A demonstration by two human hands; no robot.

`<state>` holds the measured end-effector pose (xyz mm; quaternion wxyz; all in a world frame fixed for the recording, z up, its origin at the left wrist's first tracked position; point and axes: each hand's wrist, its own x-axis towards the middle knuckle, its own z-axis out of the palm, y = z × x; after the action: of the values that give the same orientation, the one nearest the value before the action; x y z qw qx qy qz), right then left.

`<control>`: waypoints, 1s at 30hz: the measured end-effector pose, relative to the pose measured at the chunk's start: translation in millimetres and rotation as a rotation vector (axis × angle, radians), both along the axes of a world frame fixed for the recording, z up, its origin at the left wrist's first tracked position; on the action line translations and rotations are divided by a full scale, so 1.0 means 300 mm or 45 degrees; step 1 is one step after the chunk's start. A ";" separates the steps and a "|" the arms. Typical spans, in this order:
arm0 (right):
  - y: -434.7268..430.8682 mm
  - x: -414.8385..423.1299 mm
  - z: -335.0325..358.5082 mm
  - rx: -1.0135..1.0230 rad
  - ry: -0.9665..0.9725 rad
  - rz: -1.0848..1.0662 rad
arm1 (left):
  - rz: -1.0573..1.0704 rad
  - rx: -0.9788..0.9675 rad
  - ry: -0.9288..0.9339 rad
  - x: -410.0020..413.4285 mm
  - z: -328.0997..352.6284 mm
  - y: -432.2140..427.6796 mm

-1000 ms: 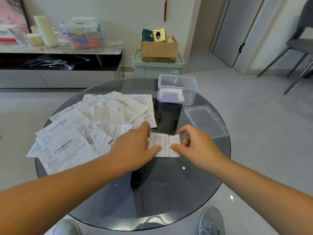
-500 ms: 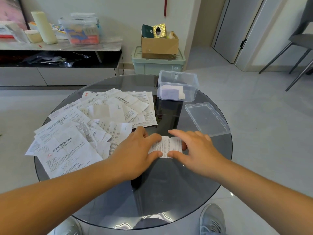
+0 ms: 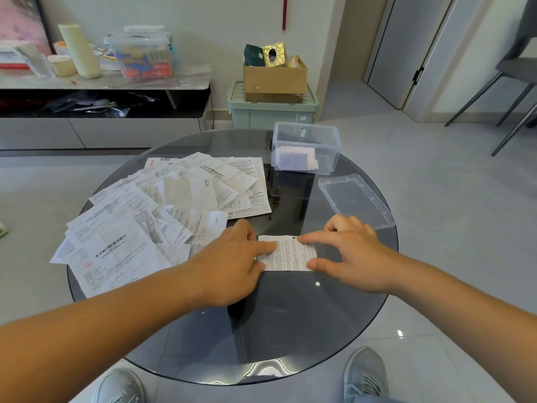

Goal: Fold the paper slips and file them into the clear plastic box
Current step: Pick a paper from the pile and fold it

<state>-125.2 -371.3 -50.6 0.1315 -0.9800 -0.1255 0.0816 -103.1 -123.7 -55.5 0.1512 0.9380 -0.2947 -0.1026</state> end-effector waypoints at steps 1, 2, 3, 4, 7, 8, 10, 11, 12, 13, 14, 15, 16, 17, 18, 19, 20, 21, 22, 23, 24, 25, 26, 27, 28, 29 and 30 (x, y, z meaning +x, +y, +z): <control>0.004 0.004 0.005 0.045 0.003 -0.014 | 0.007 0.002 0.011 0.000 0.006 -0.007; 0.011 0.009 0.010 0.104 -0.008 -0.029 | 0.010 0.010 0.017 0.002 0.013 -0.016; 0.021 0.013 0.015 0.148 -0.030 -0.035 | 0.010 0.023 0.014 0.005 0.020 -0.025; 0.033 0.016 0.019 0.160 -0.052 -0.025 | 0.011 0.039 0.005 0.007 0.026 -0.033; 0.066 0.028 0.030 0.116 -0.054 0.030 | 0.018 0.076 -0.071 0.012 0.036 -0.049; 0.074 0.031 0.033 0.096 -0.048 0.046 | 0.016 0.075 -0.095 0.015 0.036 -0.053; 0.084 0.036 0.038 0.069 -0.038 0.064 | 0.014 0.022 -0.072 0.031 0.035 -0.060; 0.086 0.037 0.041 0.062 -0.025 0.068 | 0.009 -0.011 -0.039 0.041 0.036 -0.063; 0.087 0.039 0.043 0.061 -0.008 0.066 | -0.003 -0.031 -0.009 0.053 0.036 -0.065; 0.087 0.039 0.045 0.064 0.013 0.062 | -0.021 -0.042 0.012 0.062 0.038 -0.066; 0.088 0.041 0.046 0.068 0.032 0.057 | -0.042 -0.046 0.030 0.071 0.040 -0.068; 0.086 0.042 0.046 0.072 0.046 0.055 | -0.063 -0.048 0.047 0.077 0.042 -0.069; 0.085 0.046 0.043 0.077 0.059 0.053 | -0.077 -0.041 0.068 0.083 0.045 -0.071; 0.082 0.049 0.041 0.084 0.074 0.049 | -0.082 -0.028 0.090 0.088 0.047 -0.073; 0.079 0.052 0.039 0.094 0.093 0.044 | -0.080 -0.015 0.113 0.091 0.049 -0.075; 0.076 0.056 0.039 0.101 0.115 0.037 | -0.076 -0.006 0.133 0.095 0.053 -0.078; 0.071 0.058 0.039 0.107 0.138 0.023 | -0.072 0.002 0.150 0.098 0.055 -0.080; 0.066 0.060 0.039 0.110 0.159 0.007 | -0.068 0.010 0.162 0.100 0.058 -0.081; 0.062 0.062 0.039 0.112 0.176 -0.006 | -0.066 0.021 0.171 0.101 0.060 -0.079; 0.060 0.060 0.041 0.115 0.186 -0.014 | -0.066 0.033 0.179 0.099 0.065 -0.073; 0.058 0.059 0.042 0.122 0.188 -0.017 | -0.069 0.046 0.183 0.097 0.070 -0.065; 0.054 0.055 0.043 0.137 0.185 -0.021 | -0.074 0.053 0.176 0.094 0.074 -0.055; 0.049 0.049 0.043 0.160 0.181 -0.029 | -0.077 0.058 0.162 0.088 0.075 -0.045; 0.043 0.039 0.045 0.182 0.161 -0.039 | -0.081 0.062 0.143 0.081 0.076 -0.035; 0.036 0.024 0.044 0.187 0.115 -0.036 | -0.085 0.065 0.123 0.073 0.073 -0.028; 0.031 0.004 0.044 0.166 0.025 -0.007 | -0.091 0.066 0.101 0.066 0.069 -0.023; 0.033 -0.017 0.045 0.126 -0.101 0.052 | -0.093 0.065 0.081 0.061 0.064 -0.020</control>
<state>-130.5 -361.4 -37.0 0.1730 -0.9720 -0.1544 0.0390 -84.9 -129.7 -36.4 0.1328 0.9264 -0.3209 -0.1453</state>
